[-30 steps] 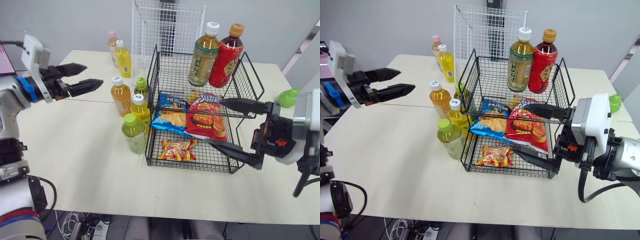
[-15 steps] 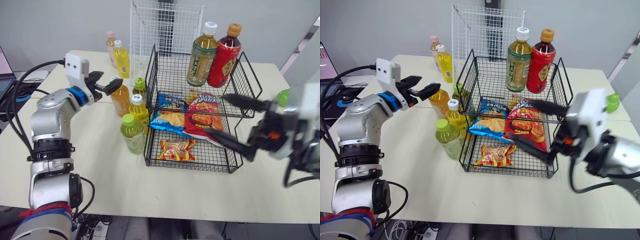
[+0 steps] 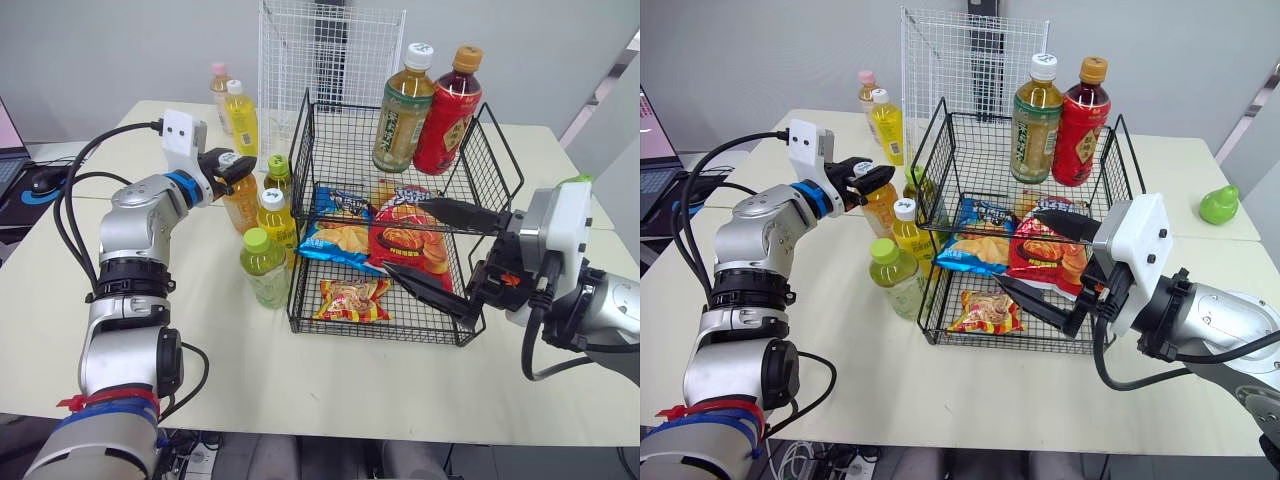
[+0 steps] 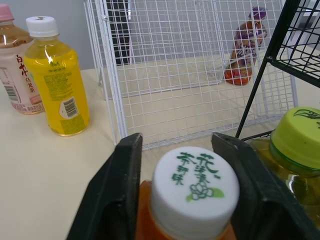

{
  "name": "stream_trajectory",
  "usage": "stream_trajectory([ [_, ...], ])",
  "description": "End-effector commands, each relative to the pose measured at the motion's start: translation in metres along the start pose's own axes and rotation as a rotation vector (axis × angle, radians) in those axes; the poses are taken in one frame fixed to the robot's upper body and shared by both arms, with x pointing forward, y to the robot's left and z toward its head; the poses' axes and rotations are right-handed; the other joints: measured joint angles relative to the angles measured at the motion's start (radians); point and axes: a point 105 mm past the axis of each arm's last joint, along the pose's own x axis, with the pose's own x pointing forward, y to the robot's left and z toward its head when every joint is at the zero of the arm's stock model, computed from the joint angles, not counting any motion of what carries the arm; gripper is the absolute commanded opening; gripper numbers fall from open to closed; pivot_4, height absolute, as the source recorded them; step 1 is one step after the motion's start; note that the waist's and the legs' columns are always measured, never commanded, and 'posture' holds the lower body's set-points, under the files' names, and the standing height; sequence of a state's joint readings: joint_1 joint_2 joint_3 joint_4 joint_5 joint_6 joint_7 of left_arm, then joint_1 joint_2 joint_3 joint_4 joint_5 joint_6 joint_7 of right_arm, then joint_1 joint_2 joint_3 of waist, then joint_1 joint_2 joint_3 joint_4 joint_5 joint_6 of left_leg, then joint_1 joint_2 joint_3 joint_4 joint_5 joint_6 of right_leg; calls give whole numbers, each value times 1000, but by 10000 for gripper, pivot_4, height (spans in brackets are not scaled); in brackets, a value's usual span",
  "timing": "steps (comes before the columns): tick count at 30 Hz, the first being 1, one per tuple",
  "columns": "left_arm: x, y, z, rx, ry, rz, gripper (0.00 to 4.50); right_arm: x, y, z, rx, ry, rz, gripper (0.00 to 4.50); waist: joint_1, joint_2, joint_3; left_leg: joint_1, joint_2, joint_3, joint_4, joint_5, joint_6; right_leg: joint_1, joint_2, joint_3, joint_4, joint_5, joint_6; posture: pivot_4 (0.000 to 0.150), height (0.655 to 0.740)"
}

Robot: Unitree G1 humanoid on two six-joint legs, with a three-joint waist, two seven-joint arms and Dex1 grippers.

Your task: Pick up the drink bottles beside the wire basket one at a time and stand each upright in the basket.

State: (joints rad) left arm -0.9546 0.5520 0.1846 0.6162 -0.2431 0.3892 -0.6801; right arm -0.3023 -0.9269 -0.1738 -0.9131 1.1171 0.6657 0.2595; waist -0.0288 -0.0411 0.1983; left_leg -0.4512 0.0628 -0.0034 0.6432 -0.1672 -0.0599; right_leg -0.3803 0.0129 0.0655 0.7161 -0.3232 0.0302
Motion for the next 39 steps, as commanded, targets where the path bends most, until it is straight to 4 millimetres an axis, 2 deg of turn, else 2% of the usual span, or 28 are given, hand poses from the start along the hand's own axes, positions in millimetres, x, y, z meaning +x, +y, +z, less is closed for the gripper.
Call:
stream_trajectory([
  [1,-5,-2,20,28,-59,-9,13749,0,1,9,-39,-34,-2,45000,0,0,0,0,0,0,0,0,0,0,0,0,0,0,0,1500,7360],
  [5,-11,-3,23,36,-66,-15,13749,0,0,8,-43,-36,-7,45000,0,0,0,0,0,0,0,0,0,0,0,0,0,0,0,1500,7360],
  [11,-41,2,56,115,-98,-18,13748,-10,-10,13,-66,-46,-52,45000,-2,0,0,0,1,0,-1,0,0,-1,0,0,0,0,0,1500,7360],
  [14,-51,3,78,152,-108,-36,13748,-17,-14,16,-69,-49,-60,45000,-2,0,0,0,1,0,-1,0,0,-1,0,0,0,0,0,1500,7360],
  [17,-56,4,108,182,-132,-60,13748,-23,-18,18,-71,-44,-72,45000,4,-1,1,-1,0,0,-1,0,0,-1,0,-1,0,0,0,1500,7360],
  [23,-52,-5,172,195,-216,-142,13748,-31,-21,20,-73,-31,-97,45000,13,-2,1,-1,-1,-1,-1,0,0,0,0,-2,-2,0,1,1500,7360],
  [27,-47,-20,212,140,-294,-232,13748,-35,-20,22,-65,-18,-109,45000,9,-2,1,-2,-1,0,-1,0,0,-1,0,-1,-2,-1,2,1500,7360],
  [30,-41,-38,229,135,-315,-329,13748,-38,-19,22,-63,-2,-122,45000,3,-2,1,-1,-1,0,-2,0,0,-1,0,-1,-3,-1,1,1500,7360],
  [34,-30,-68,244,136,-335,-457,13748,-39,-17,22,-61,-3,-149,45000,2,-2,2,-2,-1,0,-2,0,0,-2,0,-1,-2,-1,2,1500,7360],
  [39,-14,-101,251,169,-345,-567,13748,-41,-15,20,-64,17,-180,45000,-2,-2,2,-5,-1,1,-3,0,0,-5,0,0,-2,-1,2,1500,7360],
])
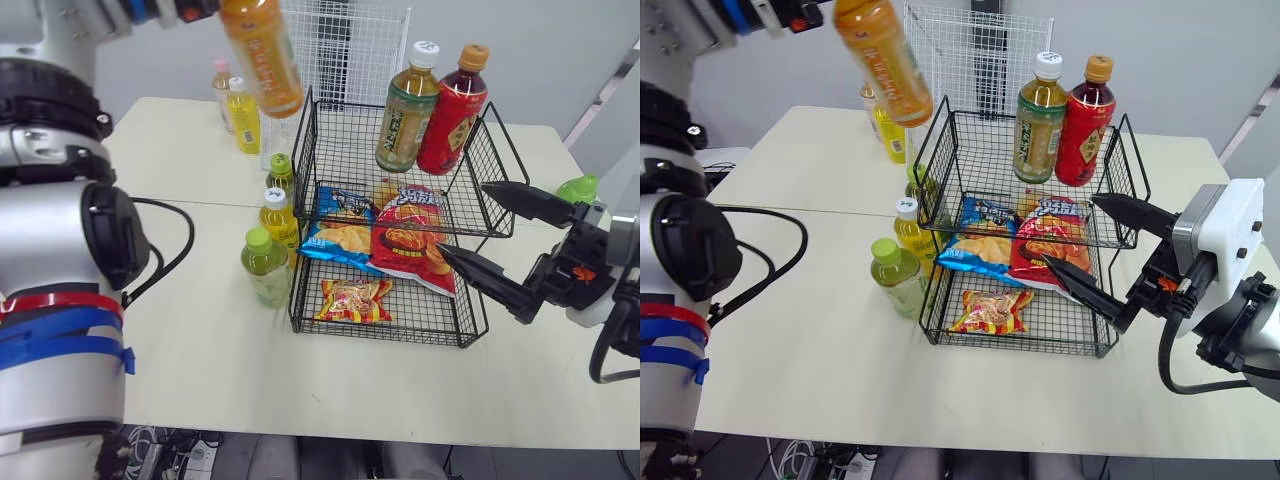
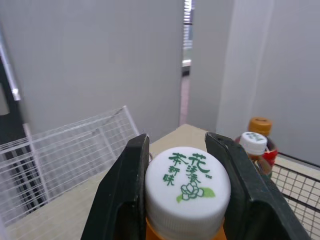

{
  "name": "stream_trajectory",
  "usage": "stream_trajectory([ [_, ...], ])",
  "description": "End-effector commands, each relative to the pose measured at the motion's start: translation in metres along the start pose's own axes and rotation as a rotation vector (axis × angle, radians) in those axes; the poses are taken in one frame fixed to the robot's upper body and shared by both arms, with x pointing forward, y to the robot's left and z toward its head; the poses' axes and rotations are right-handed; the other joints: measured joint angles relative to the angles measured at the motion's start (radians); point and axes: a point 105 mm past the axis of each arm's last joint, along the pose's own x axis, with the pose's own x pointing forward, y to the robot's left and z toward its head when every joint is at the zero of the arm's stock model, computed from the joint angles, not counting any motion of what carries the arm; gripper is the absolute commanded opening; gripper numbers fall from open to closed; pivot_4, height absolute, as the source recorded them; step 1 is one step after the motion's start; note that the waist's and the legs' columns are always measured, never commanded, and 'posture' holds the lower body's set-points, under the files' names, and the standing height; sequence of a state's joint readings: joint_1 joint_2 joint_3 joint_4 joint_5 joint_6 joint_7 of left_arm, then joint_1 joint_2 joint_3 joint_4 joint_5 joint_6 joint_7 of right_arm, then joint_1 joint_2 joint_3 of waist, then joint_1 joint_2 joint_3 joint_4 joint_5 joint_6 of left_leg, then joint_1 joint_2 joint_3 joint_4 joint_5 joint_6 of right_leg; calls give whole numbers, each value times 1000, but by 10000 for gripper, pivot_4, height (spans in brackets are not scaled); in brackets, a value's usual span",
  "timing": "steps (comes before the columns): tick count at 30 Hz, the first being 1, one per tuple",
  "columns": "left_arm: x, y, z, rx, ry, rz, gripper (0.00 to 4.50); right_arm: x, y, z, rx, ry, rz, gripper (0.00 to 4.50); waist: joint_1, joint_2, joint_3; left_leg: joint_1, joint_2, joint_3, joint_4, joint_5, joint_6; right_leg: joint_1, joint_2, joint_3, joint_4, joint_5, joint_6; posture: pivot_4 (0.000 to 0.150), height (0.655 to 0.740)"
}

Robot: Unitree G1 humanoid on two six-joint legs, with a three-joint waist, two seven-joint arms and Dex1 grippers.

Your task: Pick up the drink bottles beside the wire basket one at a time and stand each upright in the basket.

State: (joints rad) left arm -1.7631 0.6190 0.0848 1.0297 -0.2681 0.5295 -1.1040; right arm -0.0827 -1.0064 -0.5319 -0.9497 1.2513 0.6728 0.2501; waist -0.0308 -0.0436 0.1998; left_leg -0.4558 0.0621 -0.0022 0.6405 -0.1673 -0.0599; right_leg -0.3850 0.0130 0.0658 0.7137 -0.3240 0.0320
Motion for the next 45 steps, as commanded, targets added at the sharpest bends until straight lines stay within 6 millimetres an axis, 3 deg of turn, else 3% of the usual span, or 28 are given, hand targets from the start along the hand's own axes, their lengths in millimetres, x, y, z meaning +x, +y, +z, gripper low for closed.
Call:
stream_trajectory([
  [1,12,-18,32,90,-82,-73,13748,-3,2,7,-36,-12,-25,45000,-1,0,0,0,0,0,0,0,0,0,0,0,0,0,0,1500,7360],
  [5,36,-31,21,90,-68,-133,13748,-3,1,6,-31,-14,-43,45000,-1,0,0,-1,0,1,0,0,0,-1,0,1,0,0,0,1500,7360],
  [13,62,-33,-23,86,1,-121,13748,-4,-6,6,-34,-19,-90,45000,-2,0,0,-1,0,2,-1,0,0,-3,0,2,1,0,0,1500,7360],
  [23,71,-32,-62,66,77,-105,13748,-7,-5,8,-36,-26,-92,45000,-2,0,0,-2,-1,2,-1,0,0,-3,0,2,1,0,-1,1500,7360],
  [30,70,-31,-67,75,84,-107,13748,-8,-5,9,-39,-27,-88,45000,-2,0,0,-1,-1,2,0,0,0,-2,0,2,1,0,0,1500,7360],
  [31,69,-31,-66,78,81,-106,20942,-8,-5,9,-39,-27,-87,45000,-2,0,0,-1,-1,2,0,0,0,-2,0,2,1,0,0,1500,7360],
  [39,57,-27,-50,118,59,-123,44736,-8,-6,10,-48,-35,-92,45000,-3,0,0,-1,-1,2,0,0,0,-2,0,2,1,1,-1,1500,7360],
  [45,26,-14,-27,163,9,-120,44736,-7,-6,11,-67,-39,-80,45000,-4,1,0,-1,0,2,-1,0,0,-3,1,2,2,1,-1,1500,7360],
])
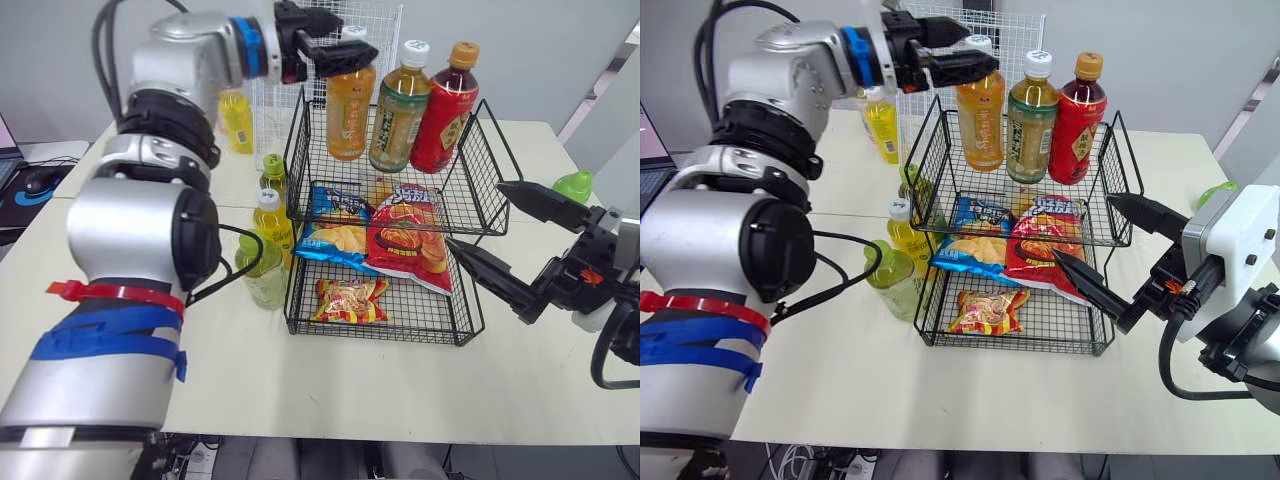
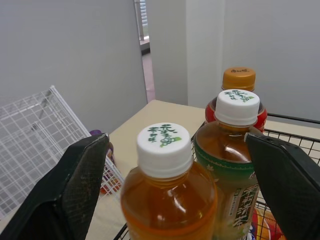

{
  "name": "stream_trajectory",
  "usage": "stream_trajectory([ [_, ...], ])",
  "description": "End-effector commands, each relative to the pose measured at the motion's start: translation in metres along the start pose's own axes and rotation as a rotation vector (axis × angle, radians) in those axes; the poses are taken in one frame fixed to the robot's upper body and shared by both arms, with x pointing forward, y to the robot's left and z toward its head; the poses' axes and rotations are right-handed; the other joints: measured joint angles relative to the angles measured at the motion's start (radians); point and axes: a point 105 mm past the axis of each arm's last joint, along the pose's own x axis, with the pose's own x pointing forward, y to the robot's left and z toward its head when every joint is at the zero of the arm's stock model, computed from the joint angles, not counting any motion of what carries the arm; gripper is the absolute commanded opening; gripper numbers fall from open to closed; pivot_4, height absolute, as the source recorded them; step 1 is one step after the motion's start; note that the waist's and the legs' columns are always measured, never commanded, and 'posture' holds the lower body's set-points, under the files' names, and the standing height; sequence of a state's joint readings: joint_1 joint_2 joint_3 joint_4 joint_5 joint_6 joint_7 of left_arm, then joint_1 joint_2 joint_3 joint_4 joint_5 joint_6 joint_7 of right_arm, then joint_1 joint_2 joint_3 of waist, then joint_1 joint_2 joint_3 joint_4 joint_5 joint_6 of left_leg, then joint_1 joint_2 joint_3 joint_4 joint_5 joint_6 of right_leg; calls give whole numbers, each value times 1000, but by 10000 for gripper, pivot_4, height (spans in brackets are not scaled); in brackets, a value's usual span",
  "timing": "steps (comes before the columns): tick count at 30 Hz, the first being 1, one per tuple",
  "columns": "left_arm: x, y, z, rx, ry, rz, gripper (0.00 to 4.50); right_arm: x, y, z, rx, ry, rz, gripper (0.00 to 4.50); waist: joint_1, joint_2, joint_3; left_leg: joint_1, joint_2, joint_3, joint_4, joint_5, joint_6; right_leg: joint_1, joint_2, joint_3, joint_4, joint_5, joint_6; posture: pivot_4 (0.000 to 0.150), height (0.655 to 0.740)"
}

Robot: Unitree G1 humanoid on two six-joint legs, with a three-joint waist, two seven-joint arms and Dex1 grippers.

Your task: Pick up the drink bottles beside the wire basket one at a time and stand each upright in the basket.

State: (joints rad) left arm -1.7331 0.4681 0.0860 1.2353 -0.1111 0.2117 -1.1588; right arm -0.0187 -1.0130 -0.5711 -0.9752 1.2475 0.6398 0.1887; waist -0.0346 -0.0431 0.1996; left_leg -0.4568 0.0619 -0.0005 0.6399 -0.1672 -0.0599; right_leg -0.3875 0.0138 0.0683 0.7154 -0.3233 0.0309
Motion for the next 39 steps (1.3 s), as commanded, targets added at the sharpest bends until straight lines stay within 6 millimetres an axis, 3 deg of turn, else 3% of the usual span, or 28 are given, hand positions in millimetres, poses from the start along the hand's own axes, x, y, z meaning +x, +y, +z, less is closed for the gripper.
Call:
stream_trajectory([
  [1,-22,2,32,72,-84,-22,44736,-1,-3,11,-61,-42,1,45000,0,0,0,0,0,0,0,0,0,0,0,0,0,0,0,1500,7360],
  [8,-79,2,26,60,-75,-14,44736,7,4,10,-83,-58,120,45000,-5,1,-1,4,1,0,0,0,0,2,0,0,1,0,0,1500,7360],
  [11,-113,-10,-5,42,20,28,44736,14,23,2,-59,-44,271,45000,-9,2,-1,5,1,0,0,0,0,3,0,0,2,0,0,1500,7360],
  [16,-154,-51,-47,-63,135,54,44736,17,54,-14,-30,-11,470,45000,-16,3,-1,5,3,-2,1,0,0,4,-1,-1,2,0,-1,1500,7360],
  [22,-192,-100,-90,-231,206,150,44736,21,60,-18,-12,-40,544,45000,-6,3,-2,7,2,-2,3,0,0,8,-3,-2,1,-1,0,1500,7360],
  [26,-197,-116,-110,-285,173,285,44736,25,57,-18,-7,-58,547,45000,11,1,-2,14,3,-3,2,0,0,16,-5,-3,0,-2,1,1500,7360],
  [33,-175,-142,-124,-241,99,440,44736,26,51,-18,1,-49,544,45000,14,0,-3,18,1,-1,2,0,1,19,-5,0,-2,-1,1,1500,7360],
  [39,-159,-134,-135,-185,100,640,44736,25,53,-20,3,-29,542,45000,13,1,-3,20,1,2,0,0,1,19,-3,2,-2,-1,1,1500,7360],
])
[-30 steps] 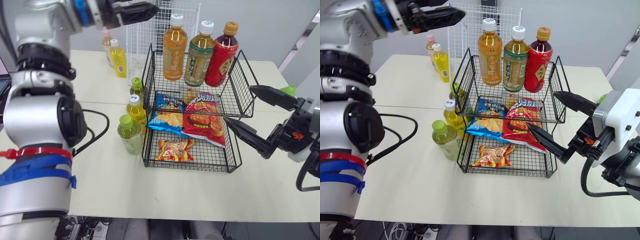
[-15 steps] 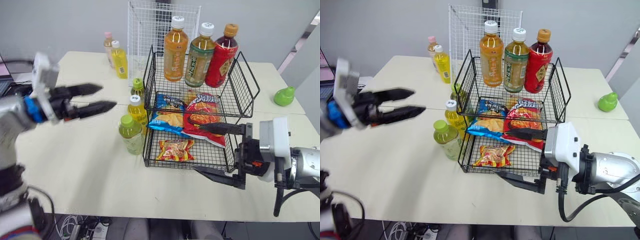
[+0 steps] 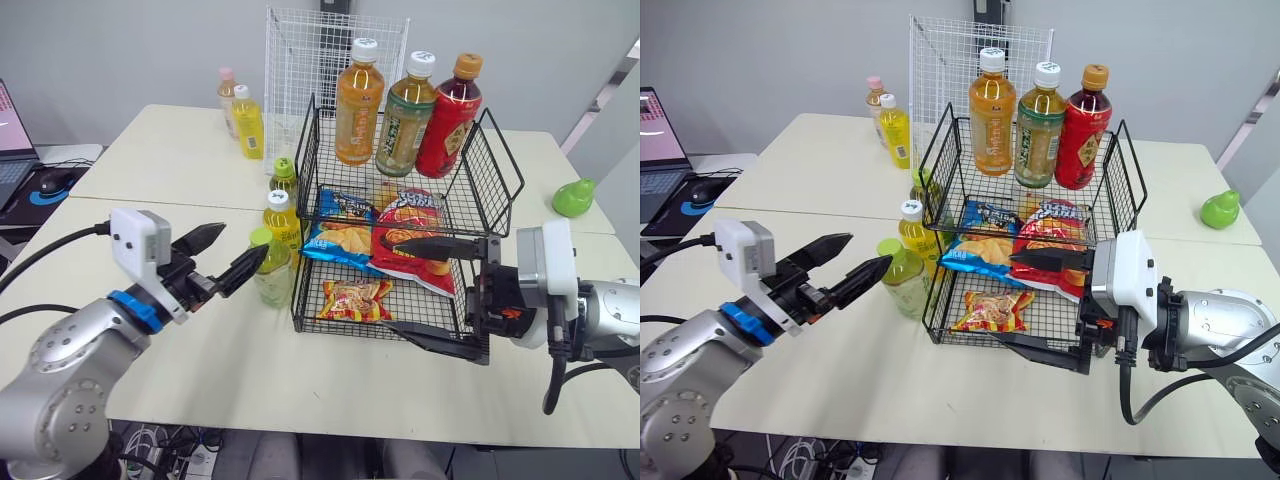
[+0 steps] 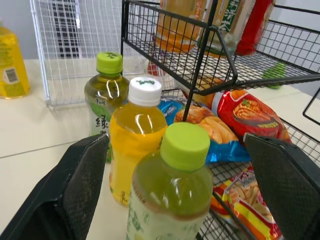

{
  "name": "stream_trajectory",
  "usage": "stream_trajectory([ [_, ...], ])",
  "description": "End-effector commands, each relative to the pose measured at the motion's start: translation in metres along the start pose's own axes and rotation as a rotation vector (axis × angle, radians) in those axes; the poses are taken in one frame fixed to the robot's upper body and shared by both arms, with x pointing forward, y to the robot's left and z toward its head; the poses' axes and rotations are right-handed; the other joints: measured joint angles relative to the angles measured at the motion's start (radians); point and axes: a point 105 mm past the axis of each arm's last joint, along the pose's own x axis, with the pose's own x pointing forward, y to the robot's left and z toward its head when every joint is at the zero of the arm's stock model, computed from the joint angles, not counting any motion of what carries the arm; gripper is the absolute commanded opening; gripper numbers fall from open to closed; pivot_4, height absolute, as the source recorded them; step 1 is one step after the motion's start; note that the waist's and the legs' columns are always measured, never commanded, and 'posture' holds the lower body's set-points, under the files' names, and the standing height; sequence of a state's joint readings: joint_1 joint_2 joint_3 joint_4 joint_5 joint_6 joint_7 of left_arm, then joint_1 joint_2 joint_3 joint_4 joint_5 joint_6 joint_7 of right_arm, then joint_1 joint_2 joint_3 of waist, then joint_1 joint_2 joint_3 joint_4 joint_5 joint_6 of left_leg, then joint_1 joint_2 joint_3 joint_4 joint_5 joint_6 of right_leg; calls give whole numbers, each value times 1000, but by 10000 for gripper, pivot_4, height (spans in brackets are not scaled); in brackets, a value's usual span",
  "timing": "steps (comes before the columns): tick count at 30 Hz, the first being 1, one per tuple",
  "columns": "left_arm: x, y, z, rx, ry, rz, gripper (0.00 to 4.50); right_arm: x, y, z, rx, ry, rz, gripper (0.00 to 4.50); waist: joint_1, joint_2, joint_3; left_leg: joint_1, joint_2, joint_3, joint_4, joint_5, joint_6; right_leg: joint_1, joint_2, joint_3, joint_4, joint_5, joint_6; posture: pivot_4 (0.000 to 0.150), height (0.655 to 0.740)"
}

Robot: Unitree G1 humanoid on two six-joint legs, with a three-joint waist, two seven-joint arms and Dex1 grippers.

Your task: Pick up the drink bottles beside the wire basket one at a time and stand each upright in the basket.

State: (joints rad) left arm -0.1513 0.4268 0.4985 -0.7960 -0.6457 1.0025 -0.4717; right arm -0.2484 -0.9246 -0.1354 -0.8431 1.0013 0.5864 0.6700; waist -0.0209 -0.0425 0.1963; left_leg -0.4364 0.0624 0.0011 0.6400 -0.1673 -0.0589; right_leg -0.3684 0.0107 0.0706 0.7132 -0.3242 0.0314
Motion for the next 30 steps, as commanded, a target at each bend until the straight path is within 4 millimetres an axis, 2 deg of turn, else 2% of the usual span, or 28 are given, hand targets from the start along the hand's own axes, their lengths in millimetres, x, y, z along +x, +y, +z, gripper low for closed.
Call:
stream_trajectory([
  [1,10,-2,4,54,-49,110,44736,-1,2,6,-35,-4,-7,45000,-1,0,0,0,0,0,0,0,0,0,0,0,0,0,0,1500,7360],
  [9,29,-15,-8,82,-49,159,44736,-2,4,9,-40,-8,-15,45000,-4,0,0,0,0,1,-1,0,0,-1,1,1,0,0,0,1500,7360],
  [14,31,-10,-15,50,-44,171,44736,-3,4,11,-41,-7,-21,45000,-5,0,0,0,0,1,-2,0,0,-1,1,1,-1,-1,1,1500,7360],
  [18,34,-14,-23,13,-30,139,36371,-4,4,12,-41,-9,-27,45000,-5,0,0,0,0,1,-2,0,0,-1,1,1,-2,-1,1,1500,7360],
  [24,35,-18,-27,-22,-27,96,18537,-6,1,15,-48,-11,-52,45000,-5,0,0,0,0,1,-4,0,0,-1,1,1,-2,-1,2,1500,7360],
  [26,32,-14,-25,5,-31,100,14177,-7,-1,15,-50,-7,-62,45000,-5,0,0,1,0,1,-4,0,0,-1,1,1,-2,-2,3,1500,7360],
  [30,21,-1,-15,72,-47,102,13909,-8,-3,13,-50,5,-79,45000,-6,0,0,1,0,2,-6,0,0,-1,1,1,-4,-2,3,1500,7360],
])
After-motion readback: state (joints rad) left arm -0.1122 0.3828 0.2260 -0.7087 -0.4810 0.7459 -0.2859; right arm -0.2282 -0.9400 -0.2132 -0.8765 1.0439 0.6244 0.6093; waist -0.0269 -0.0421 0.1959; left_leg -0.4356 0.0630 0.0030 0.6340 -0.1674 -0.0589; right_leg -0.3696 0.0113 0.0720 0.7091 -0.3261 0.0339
